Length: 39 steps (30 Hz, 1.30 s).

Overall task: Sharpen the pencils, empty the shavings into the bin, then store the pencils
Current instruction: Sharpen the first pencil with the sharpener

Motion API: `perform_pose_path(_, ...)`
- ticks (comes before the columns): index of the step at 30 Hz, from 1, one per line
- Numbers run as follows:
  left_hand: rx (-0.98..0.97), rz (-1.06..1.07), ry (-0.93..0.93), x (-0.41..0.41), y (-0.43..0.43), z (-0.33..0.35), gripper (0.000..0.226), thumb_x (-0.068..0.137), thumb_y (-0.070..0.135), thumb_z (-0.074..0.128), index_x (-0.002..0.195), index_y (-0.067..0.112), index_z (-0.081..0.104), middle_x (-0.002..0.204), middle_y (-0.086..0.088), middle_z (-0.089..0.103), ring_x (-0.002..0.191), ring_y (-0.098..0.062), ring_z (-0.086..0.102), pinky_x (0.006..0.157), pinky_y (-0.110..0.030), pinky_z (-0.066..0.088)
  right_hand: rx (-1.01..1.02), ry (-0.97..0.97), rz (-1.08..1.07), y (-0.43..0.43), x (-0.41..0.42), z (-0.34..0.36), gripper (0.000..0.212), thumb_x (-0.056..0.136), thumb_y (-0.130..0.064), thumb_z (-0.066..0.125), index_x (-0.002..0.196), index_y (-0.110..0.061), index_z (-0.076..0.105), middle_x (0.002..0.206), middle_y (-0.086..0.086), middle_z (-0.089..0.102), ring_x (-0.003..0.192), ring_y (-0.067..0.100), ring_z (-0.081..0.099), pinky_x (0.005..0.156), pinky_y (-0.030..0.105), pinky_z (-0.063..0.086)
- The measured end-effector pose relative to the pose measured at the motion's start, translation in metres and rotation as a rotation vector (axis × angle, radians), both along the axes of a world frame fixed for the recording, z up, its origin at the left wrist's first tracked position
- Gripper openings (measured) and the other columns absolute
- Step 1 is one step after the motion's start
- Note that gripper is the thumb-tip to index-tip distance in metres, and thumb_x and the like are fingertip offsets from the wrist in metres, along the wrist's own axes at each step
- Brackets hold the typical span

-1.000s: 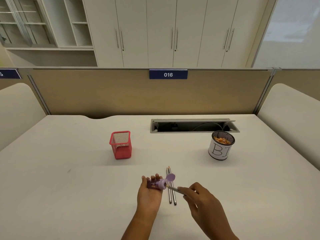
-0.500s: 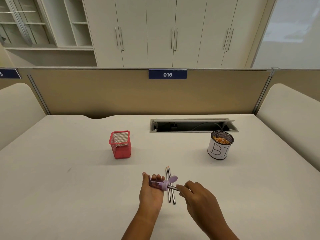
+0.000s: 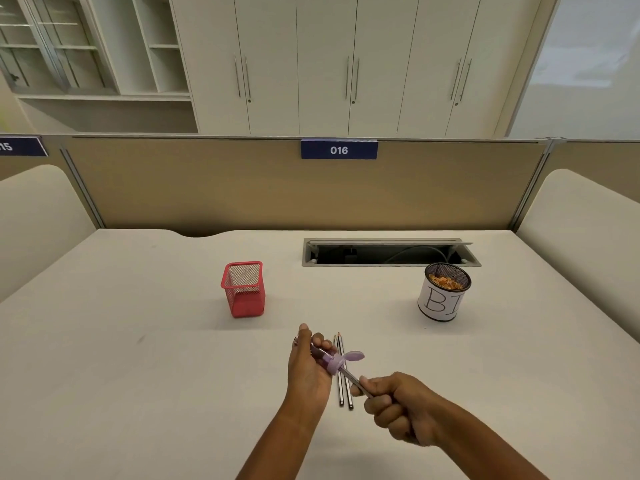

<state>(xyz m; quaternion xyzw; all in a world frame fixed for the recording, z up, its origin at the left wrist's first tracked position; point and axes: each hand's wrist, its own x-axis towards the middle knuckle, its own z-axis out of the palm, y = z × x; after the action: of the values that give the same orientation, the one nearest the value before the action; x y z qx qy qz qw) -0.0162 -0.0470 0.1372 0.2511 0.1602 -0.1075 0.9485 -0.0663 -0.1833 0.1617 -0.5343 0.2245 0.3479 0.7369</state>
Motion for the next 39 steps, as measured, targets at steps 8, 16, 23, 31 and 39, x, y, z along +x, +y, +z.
perform_pose_path(8, -0.090, 0.121, 0.147, -0.003, 0.003, 0.007, 0.037, 0.098, 0.028, 0.039, 0.065, 0.011, 0.041, 0.035, 0.000, 0.048, 0.028, -0.010, 0.048, 0.035, -0.025, 0.049, -1.185, -1.075, 0.209, 0.004, -0.001, -0.027, 0.014, 0.080, -0.013, 0.063, 0.080, -0.025, 0.056, 0.064, -0.009, 0.055, 0.047, 0.004, 0.049, 0.047, 0.010, 0.031)
perform_pose_path(16, -0.106, 0.124, 0.105, 0.003, -0.002, 0.015, 0.046, 0.097, 0.034, 0.038, 0.058, 0.010, 0.045, 0.040, 0.000, 0.046, 0.028, -0.011, 0.047, 0.036, -0.039, 0.052, -1.646, -1.416, 0.243, 0.007, 0.008, -0.036, 0.009, 0.054, -0.013, 0.068, 0.060, -0.019, 0.065, 0.043, -0.002, 0.049, 0.030, 0.017, 0.044, 0.035, 0.015, 0.014)
perform_pose_path(23, -0.029, 0.056, 0.034, 0.006, -0.001, 0.017, 0.052, 0.099, 0.031, 0.035, 0.053, 0.009, 0.042, 0.036, 0.003, 0.042, 0.029, -0.006, 0.044, 0.054, -0.033, 0.056, -0.678, -0.515, 0.119, 0.012, 0.013, 0.000, 0.032, 0.091, -0.010, 0.043, 0.067, -0.013, 0.063, 0.044, -0.006, 0.038, 0.033, 0.003, 0.031, 0.036, 0.014, 0.021)
perform_pose_path(31, -0.005, 0.009, 0.026, 0.005, -0.004, 0.020, 0.072, 0.099, 0.030, 0.037, 0.030, 0.013, 0.052, 0.035, 0.003, 0.045, 0.031, -0.007, 0.046, 0.075, -0.040, 0.054, -0.431, -0.424, 0.046, 0.006, 0.008, 0.002, 0.013, 0.085, -0.015, 0.060, 0.073, -0.011, 0.056, 0.048, -0.005, 0.046, 0.034, 0.004, 0.028, 0.036, 0.014, 0.021)
perform_pose_path(39, -0.131, 0.070, 0.104, 0.003, -0.006, 0.010, 0.057, 0.095, 0.034, 0.044, 0.044, 0.009, 0.050, 0.037, -0.002, 0.050, 0.032, -0.015, 0.053, 0.083, -0.054, 0.046, -1.668, -1.449, 0.159, -0.002, 0.007, -0.030, 0.022, 0.078, -0.022, 0.050, 0.064, -0.018, 0.065, 0.048, -0.003, 0.052, 0.036, 0.015, 0.046, 0.034, 0.017, 0.024)
